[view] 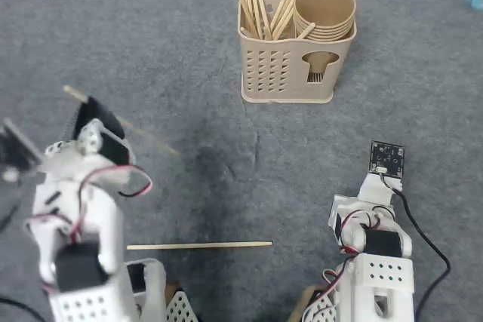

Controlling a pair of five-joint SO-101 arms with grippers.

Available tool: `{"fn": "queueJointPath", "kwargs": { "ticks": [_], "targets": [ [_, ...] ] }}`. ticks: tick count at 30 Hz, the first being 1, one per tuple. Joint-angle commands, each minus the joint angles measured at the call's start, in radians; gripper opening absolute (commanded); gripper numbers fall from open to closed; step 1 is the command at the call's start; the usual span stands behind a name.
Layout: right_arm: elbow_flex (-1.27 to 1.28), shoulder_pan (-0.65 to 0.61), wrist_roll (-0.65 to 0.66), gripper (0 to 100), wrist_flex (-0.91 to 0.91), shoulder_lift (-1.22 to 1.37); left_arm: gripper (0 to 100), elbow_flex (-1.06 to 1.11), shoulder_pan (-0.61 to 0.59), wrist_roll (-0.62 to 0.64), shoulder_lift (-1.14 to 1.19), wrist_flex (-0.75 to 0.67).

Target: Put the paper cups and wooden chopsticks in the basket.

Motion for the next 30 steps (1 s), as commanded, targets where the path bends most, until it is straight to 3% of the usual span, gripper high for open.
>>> {"fn": "queueJointPath", "kwargs": {
  "ticks": [1, 7, 11, 21, 25, 30],
  "targets": [
    [-0.005, 0.010, 0.012, 0.8, -0.010, -0.013, 1, 0.076, 0.110, -0.069, -0.164, -0.295],
    [-0.005, 0.010, 0.012, 0.8, -0.010, -0.013, 1, 0.005, 0.316, -0.069, -0.080, -0.644],
    [-0.005, 0.010, 0.012, 0.8, -0.010, -0.013, 1, -0.211, 0.439, -0.077, 0.184, -0.646],
    [-0.005, 0.010, 0.012, 0.8, -0.010, -0.013, 1, -1.032, 0.453, -0.078, 1.028, -0.646],
    [-0.005, 0.005, 0.012, 0.8, -0.010, -0.013, 1, -1.155, 0.453, -0.080, 1.232, -0.646],
    [-0.005, 0.004, 0.012, 0.8, -0.018, -0.013, 1, -1.150, 0.463, -0.080, 1.321, -0.646]
  ]
}}
